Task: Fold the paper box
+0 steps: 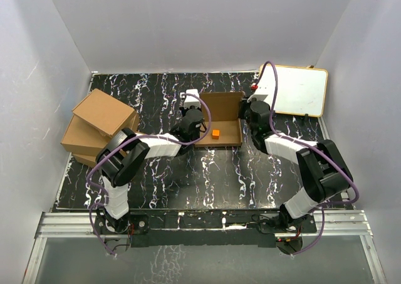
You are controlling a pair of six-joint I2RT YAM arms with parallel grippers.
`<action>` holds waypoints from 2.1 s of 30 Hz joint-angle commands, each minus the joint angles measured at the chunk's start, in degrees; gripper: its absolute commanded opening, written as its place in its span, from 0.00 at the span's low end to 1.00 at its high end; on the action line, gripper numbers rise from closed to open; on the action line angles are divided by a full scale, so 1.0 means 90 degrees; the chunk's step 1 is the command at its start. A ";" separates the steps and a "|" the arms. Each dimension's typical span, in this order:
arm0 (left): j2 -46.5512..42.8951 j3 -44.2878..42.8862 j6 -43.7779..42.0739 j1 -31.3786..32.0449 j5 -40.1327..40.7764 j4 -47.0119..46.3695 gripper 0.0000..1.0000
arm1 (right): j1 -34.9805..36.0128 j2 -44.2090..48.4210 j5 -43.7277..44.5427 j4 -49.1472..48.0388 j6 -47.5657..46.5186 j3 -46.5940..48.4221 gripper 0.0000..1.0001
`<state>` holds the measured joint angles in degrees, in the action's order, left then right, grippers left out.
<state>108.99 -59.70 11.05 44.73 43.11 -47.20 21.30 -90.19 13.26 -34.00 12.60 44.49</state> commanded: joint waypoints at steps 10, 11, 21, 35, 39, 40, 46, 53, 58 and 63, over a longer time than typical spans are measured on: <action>-0.0587 0.0572 0.0569 0.0404 -0.0581 -0.0226 0.00 | 0.0266 0.0841 -0.0376 -0.0420 0.0655 -0.0752 0.11; -0.0584 0.0572 0.0575 0.0432 -0.0573 -0.0211 0.00 | 0.0267 0.0880 -0.0370 -0.0342 0.0710 -0.0768 0.12; -0.0723 0.0900 0.0617 0.0685 -0.0460 -0.0278 0.00 | 0.0279 0.1320 -0.0447 0.0359 0.0981 -0.1103 0.13; -0.1011 0.1419 0.0657 0.0951 -0.0396 -0.0331 0.00 | 0.0277 0.1721 -0.0667 0.1083 0.0713 -0.1521 0.14; -0.1100 0.1594 0.0765 0.1003 -0.0393 -0.0284 0.00 | 0.0274 0.1856 -0.0847 0.1390 0.0703 -0.1575 0.14; -0.1126 0.1629 0.0794 0.1007 -0.0389 -0.0268 0.00 | 0.0272 0.1890 -0.0899 0.1441 0.0709 -0.1608 0.14; -0.1280 0.1868 0.0832 0.1068 -0.0382 -0.0247 0.00 | 0.0252 0.1958 -0.1091 0.1698 0.0798 -0.1667 0.14; -0.1390 0.2176 0.0884 0.1158 -0.0358 -0.0367 0.00 | 0.0162 0.2064 -0.1299 0.1821 0.0775 -0.1739 0.16; -0.1537 0.2179 0.0775 0.1276 -0.0337 -0.0194 0.00 | 0.0163 0.2149 -0.1435 0.1989 0.0664 -0.1723 0.19; -0.1611 0.2155 0.0736 0.1330 -0.0382 -0.0037 0.00 | 0.0145 0.2338 -0.1516 0.2241 0.0507 -0.1687 0.21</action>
<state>97.43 -40.27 16.64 54.85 43.79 -48.45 22.33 -71.50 3.55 -14.87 17.85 29.12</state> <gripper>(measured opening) 0.010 0.201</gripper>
